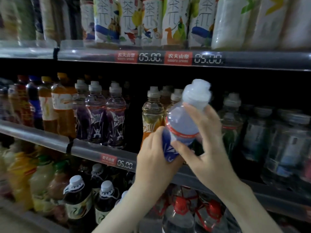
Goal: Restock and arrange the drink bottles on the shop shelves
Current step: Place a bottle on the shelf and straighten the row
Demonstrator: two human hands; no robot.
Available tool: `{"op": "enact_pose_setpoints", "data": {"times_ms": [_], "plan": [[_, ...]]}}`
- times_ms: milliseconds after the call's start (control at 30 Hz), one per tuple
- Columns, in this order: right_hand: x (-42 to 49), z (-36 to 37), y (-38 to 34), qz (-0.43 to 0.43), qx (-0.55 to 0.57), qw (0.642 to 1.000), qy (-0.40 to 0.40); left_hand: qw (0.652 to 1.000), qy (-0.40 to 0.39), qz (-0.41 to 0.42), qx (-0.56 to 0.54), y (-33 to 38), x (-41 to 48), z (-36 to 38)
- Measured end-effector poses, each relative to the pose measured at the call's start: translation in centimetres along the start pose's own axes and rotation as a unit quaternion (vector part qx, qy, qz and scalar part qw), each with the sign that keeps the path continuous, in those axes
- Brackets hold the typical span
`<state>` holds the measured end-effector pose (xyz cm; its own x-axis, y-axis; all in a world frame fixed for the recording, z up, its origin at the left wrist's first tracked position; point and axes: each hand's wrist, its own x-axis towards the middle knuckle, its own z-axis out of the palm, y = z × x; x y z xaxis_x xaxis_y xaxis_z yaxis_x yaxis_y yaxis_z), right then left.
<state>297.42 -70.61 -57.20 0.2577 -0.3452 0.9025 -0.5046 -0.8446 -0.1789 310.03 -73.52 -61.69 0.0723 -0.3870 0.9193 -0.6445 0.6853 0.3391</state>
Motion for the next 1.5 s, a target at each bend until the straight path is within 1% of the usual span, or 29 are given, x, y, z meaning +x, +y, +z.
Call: {"op": "enact_pose_setpoints", "data": {"times_ms": [100, 167, 233, 367, 467, 567, 633, 733, 800, 867, 900, 967, 1033, 1100, 1167, 1233, 1267, 1333, 1367, 1433, 1500], "plan": [[-0.1, 2.3, 0.1, 0.046, 0.032, 0.994, -0.099, 0.994, 0.042, -0.09, 0.033, -3.3, 0.7, -2.5], [-0.5, 3.0, 0.6, 0.08, 0.009, 0.989, -0.124, 0.982, 0.049, -0.175, 0.047, -5.6, 2.1, -3.6], [-0.8, 3.3, 1.3, 0.1, -0.025, 0.989, -0.107, 0.969, 0.033, -0.239, 0.062, -7.8, 3.3, -4.0], [-0.9, 3.2, 2.9, 0.095, -0.097, 0.991, -0.002, 0.961, -0.007, -0.269, 0.057, -10.0, 3.9, -2.7], [-1.2, 2.3, 4.2, 0.102, -0.162, 0.979, 0.072, 0.959, 0.003, -0.28, 0.041, -10.2, 3.9, -1.2], [-1.8, 1.1, 5.3, 0.113, -0.219, 0.962, 0.114, 0.962, 0.02, -0.271, 0.027, -10.2, 4.3, -0.1], [-2.2, 0.3, 6.2, 0.121, -0.26, 0.947, 0.146, 0.963, 0.008, -0.268, 0.037, -10.4, 4.2, 0.7], [-3.0, -0.7, 7.7, 0.157, -0.322, 0.914, 0.191, 0.959, -0.014, -0.277, 0.06, -11.2, 3.7, 1.6], [-3.6, -1.3, 8.1, 0.212, -0.302, 0.911, 0.181, 0.954, -0.021, -0.289, 0.076, -11.7, 3.7, 1.8], [-4.0, -1.7, 8.1, 0.311, -0.231, 0.912, 0.135, 0.95, -0.039, -0.29, 0.11, -11.8, 4.1, 2.1], [-4.2, -1.8, 8.3, 0.365, -0.194, 0.904, 0.107, 0.948, -0.053, -0.285, 0.13, -11.9, 4.3, 2.3], [-4.5, -1.9, 8.9, 0.443, -0.177, 0.876, 0.067, 0.945, -0.08, -0.273, 0.158, -12.0, 4.4, 2.7], [-4.8, -2.3, 9.6, 0.459, -0.195, 0.866, 0.049, 0.941, -0.094, -0.279, 0.169, -12.2, 4.2, 3.1], [-5.0, -2.7, 10.0, 0.453, -0.201, 0.867, 0.045, 0.939, -0.087, -0.291, 0.158, -11.9, 3.7, 3.3], [-5.1, -3.1, 10.2, 0.453, -0.199, 0.868, 0.042, 0.951, -0.049, -0.284, 0.115, -10.4, 3.0, 3.5], [-5.4, -3.6, 10.6, 0.462, -0.197, 0.864, 0.043, 0.968, -0.02, -0.245, 0.052, -8.1, 2.0, 3.7], [-5.5, -3.7, 10.7, 0.469, -0.199, 0.86, 0.042, 0.974, -0.022, -0.225, 0.017, -6.9, 1.6, 3.8], [-5.7, -4.1, 10.6, 0.471, -0.204, 0.857, 0.035, 0.977, -0.056, -0.201, -0.036, -5.2, 0.7, 4.5], [-5.6, -4.2, 10.6, 0.472, -0.202, 0.858, 0.033, 0.976, -0.08, -0.199, -0.039, -4.8, 0.4, 5.0], [-5.5, -4.5, 10.5, 0.474, -0.199, 0.857, 0.024, 0.973, -0.115, -0.199, 0.002, -4.5, 0.0, 6.2], [-5.2, -4.6, 10.4, 0.482, -0.195, 0.854, 0.013, 0.969, -0.124, -0.206, 0.053, -4.2, -0.1, 7.4]]}}
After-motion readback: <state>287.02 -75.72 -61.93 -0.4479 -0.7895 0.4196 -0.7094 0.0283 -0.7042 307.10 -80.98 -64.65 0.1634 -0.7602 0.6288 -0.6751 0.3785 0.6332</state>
